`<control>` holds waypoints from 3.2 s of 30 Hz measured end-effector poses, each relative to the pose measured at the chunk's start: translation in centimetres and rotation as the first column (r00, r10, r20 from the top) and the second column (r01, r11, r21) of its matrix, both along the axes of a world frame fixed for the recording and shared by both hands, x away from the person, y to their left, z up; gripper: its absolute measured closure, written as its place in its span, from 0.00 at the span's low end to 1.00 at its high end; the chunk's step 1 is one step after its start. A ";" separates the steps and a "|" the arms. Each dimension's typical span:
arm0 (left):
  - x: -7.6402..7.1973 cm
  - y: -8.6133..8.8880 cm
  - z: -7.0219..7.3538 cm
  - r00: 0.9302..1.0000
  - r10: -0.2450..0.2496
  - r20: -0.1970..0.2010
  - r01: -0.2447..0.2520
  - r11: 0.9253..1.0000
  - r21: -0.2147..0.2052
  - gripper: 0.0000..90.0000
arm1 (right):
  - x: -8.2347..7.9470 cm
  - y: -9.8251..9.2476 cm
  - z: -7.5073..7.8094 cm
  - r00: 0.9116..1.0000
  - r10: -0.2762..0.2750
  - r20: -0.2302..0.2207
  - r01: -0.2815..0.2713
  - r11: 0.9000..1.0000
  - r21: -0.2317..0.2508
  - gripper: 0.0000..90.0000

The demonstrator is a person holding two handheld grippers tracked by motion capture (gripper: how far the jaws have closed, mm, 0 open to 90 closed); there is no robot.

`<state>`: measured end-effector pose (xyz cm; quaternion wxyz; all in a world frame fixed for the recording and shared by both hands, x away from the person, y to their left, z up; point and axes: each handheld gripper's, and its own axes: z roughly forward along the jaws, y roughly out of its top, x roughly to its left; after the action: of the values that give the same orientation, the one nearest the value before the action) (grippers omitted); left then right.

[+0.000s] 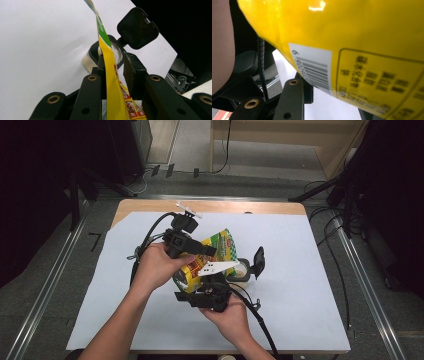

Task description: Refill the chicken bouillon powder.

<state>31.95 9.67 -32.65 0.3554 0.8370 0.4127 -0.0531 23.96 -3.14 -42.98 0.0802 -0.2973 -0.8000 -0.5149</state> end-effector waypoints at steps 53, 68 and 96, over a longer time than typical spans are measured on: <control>0.0 -0.3 -0.1 1.000 -0.006 0.001 0.006 1.000 0.002 0.84 | -0.1 -0.2 0.0 1.000 -0.004 -0.002 0.004 1.000 -0.001 0.76; 0.1 -0.9 -0.1 1.000 -0.023 0.005 0.022 1.000 0.004 0.84 | -0.2 -0.6 -0.1 1.000 -0.017 -0.004 0.017 1.000 0.000 0.76; -0.4 -1.4 0.1 0.999 -0.023 0.023 0.023 1.000 0.006 0.83 | -0.3 -0.6 -0.5 0.998 -0.064 -0.001 0.064 0.998 0.020 0.72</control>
<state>31.51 8.23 -32.53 0.3570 0.8433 0.3991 -0.0465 23.62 -3.70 -43.47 0.0669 -0.3223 -0.7849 -0.5251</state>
